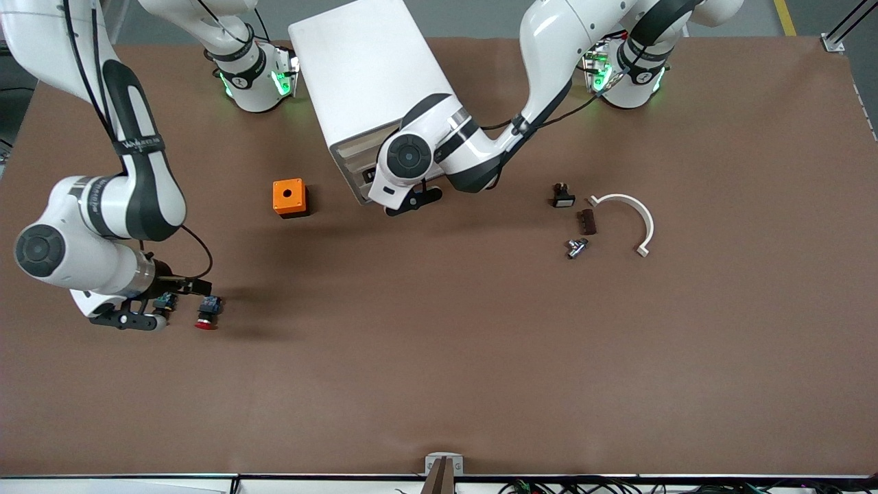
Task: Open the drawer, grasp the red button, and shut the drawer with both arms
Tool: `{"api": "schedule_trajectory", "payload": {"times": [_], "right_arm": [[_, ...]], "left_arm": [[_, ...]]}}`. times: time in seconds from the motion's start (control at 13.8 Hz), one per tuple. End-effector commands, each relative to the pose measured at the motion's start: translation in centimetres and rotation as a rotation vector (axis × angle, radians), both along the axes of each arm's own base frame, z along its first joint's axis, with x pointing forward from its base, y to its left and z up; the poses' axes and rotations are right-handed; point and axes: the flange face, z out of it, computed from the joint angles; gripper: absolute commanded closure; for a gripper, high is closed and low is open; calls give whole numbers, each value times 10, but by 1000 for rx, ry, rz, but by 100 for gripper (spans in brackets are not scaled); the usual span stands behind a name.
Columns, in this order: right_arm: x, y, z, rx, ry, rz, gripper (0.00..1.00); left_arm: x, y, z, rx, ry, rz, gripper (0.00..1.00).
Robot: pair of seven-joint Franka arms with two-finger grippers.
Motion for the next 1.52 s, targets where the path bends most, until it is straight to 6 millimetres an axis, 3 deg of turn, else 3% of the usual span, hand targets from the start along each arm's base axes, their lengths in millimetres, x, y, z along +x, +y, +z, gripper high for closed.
{"api": "schedule_trajectory", "payload": {"times": [0.0, 0.07, 0.22, 0.36, 0.51, 0.65, 0.94, 1.16, 1.3, 1.45], "right_arm": [[-1, -6, 42, 17, 43, 66, 0], [-1, -7, 61, 19, 66, 78, 0], [-5, -11, 98, 17, 108, 77, 0], [-12, -16, 136, 19, 118, 74, 0], [-22, -18, 164, 25, 117, 91, 0], [-34, -30, 188, 30, 111, 76, 0], [-42, -36, 229, 29, 100, 61, 0], [-40, -38, 277, 11, 12, 58, 0], [-41, -43, 286, 25, -8, 60, 0], [-56, -36, 296, 37, 38, 37, 0]], "left_arm": [[31, 24, 35, -31, -37, 50, 0], [47, 35, 48, -39, -61, 76, 0], [73, 62, 95, -58, -108, 151, 0], [117, 114, 144, -90, -165, 236, 1], [133, 167, 188, -68, -176, 217, 1], [129, 215, 222, 18, -188, 82, 1], [138, 321, 254, 131, -186, -170, 1], [147, 414, 274, 100, -175, -288, 1], [141, 469, 281, 96, -185, -339, 1], [137, 509, 282, 72, -188, -373, 1]]}}
